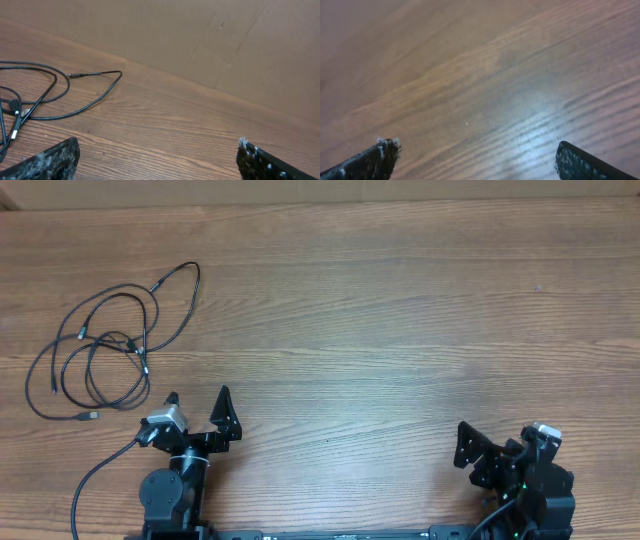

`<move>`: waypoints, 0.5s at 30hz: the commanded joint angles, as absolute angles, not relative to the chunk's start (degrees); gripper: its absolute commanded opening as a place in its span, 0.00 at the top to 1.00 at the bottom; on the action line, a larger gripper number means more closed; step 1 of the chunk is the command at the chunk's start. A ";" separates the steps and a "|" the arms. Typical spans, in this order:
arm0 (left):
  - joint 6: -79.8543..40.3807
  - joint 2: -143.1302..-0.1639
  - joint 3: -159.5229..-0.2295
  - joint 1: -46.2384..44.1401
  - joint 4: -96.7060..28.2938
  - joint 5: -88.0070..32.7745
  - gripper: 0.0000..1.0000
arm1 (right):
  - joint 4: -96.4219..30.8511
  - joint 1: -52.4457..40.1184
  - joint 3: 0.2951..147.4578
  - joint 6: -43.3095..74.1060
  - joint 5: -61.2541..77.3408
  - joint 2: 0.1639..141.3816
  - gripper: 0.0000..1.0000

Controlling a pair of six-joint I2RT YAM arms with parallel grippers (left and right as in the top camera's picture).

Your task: Untangle cables

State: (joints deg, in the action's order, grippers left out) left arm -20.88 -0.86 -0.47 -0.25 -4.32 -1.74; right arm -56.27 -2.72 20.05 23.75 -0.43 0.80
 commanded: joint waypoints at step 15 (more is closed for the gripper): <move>-21.21 -0.30 -0.27 -0.03 -4.36 -2.15 0.01 | -6.13 -2.83 11.35 23.73 -0.80 0.16 0.00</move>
